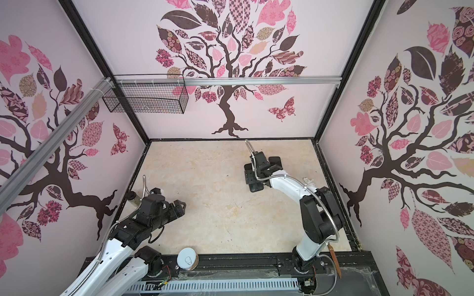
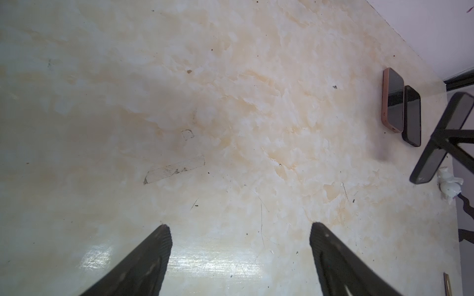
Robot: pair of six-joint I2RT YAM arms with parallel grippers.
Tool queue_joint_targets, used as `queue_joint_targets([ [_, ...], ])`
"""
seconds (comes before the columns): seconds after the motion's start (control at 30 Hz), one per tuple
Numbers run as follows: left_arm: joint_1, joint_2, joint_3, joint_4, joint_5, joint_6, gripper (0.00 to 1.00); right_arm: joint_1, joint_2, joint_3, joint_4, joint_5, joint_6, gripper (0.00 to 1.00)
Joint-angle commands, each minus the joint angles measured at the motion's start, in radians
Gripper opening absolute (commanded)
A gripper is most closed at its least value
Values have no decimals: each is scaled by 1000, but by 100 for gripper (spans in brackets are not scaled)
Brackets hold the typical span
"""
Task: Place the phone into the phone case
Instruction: 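Carry the cased phone with the right gripper toward the other phones while the left withdraws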
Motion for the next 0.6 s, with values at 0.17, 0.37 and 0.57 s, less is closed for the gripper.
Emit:
queue_joint_targets([
  [0.17,3,10,68,11,13,44,88,-206,52,110,-15,-1,-56,20],
  [0.37,3,28,86,6,19,55,88,-301,114,175,-52,84,-100,20],
  [0.57,3,54,102,13,23,55,88,-358,177,228,-57,137,-119,19],
])
